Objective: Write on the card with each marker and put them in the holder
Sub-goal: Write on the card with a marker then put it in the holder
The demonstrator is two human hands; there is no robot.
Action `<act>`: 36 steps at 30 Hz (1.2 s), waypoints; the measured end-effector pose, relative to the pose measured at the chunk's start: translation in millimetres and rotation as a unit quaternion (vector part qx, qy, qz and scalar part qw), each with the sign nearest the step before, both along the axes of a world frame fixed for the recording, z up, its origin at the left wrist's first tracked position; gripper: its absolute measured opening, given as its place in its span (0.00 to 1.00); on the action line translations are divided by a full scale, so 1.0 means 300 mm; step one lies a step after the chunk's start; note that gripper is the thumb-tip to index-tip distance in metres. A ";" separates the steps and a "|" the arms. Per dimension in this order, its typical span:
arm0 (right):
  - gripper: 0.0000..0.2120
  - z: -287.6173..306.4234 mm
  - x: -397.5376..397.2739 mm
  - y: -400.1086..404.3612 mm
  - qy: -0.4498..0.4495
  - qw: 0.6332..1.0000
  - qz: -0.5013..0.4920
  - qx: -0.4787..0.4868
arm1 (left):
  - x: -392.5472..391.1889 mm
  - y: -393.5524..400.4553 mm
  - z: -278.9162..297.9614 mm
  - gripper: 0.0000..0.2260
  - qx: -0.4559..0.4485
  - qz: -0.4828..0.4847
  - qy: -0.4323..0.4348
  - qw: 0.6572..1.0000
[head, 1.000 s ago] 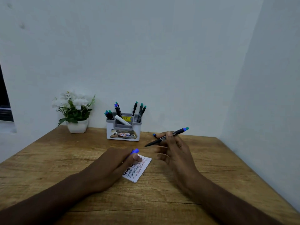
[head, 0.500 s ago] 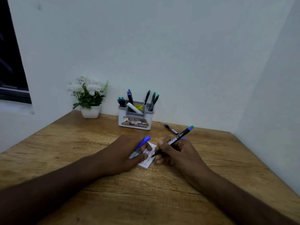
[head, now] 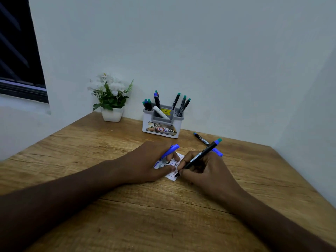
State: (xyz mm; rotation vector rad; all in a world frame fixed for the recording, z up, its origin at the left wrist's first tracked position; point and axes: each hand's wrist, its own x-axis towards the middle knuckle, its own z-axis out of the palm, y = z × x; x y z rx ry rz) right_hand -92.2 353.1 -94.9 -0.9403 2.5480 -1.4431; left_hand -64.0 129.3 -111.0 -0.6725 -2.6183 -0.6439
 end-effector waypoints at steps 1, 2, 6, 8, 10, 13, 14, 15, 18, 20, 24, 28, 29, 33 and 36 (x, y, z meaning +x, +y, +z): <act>0.03 0.000 0.002 -0.002 0.007 1.000 -0.003 0.001 | 0.001 0.001 0.000 0.13 0.000 0.001 0.002 1.000; 0.02 0.001 0.004 -0.003 0.011 1.000 -0.008 0.000 | 0.001 0.001 0.000 0.14 -0.002 0.003 0.004 1.000; 0.03 0.007 0.004 0.000 0.006 1.000 -0.010 0.000 | -0.001 0.002 -0.001 0.11 -0.007 0.009 -0.002 1.000; 0.04 0.008 0.005 0.004 0.006 1.000 -0.008 0.003 | -0.002 0.001 -0.003 0.10 -0.013 0.013 -0.003 1.000; 0.04 0.008 0.006 0.005 0.007 1.000 -0.008 0.005 | -0.001 0.001 -0.002 0.11 -0.011 0.013 -0.004 1.000; 0.04 0.007 0.006 0.004 0.007 1.000 -0.009 0.009 | -0.002 0.001 -0.001 0.11 -0.011 0.014 -0.007 1.000; 0.05 0.005 0.001 0.004 0.007 1.000 -0.015 0.006 | -0.003 0.001 -0.002 0.10 -0.010 0.014 -0.007 1.000; 0.05 0.003 -0.003 0.004 0.005 1.000 -0.022 0.005 | -0.004 0.000 -0.002 0.10 -0.011 0.015 -0.007 1.000; 0.06 0.002 -0.009 0.003 -0.005 0.999 -0.031 0.010 | -0.006 -0.002 -0.004 0.10 -0.014 0.017 -0.007 1.000; 0.06 0.004 -0.007 0.003 -0.016 0.999 -0.033 0.006 | -0.007 -0.003 -0.006 0.10 -0.017 0.018 -0.006 1.000; 0.05 0.006 -0.007 0.002 -0.018 0.999 -0.040 0.005 | -0.006 -0.001 -0.003 0.11 -0.018 0.018 -0.007 1.000; 0.05 0.003 -0.008 0.003 -0.017 0.999 -0.045 0.001 | -0.005 0.000 -0.001 0.14 -0.015 0.018 -0.007 1.000; 0.05 0.004 -0.006 0.003 -0.018 0.999 -0.042 0.002 | -0.005 0.000 -0.002 0.14 -0.015 0.018 -0.005 1.000; 0.06 0.006 -0.006 0.005 -0.029 0.999 -0.039 0.005 | -0.004 -0.001 -0.003 0.14 -0.009 0.013 -0.004 1.000; 0.06 0.005 -0.005 0.004 -0.028 0.999 -0.044 0.002 | -0.005 -0.003 -0.005 0.14 -0.012 0.012 -0.003 1.000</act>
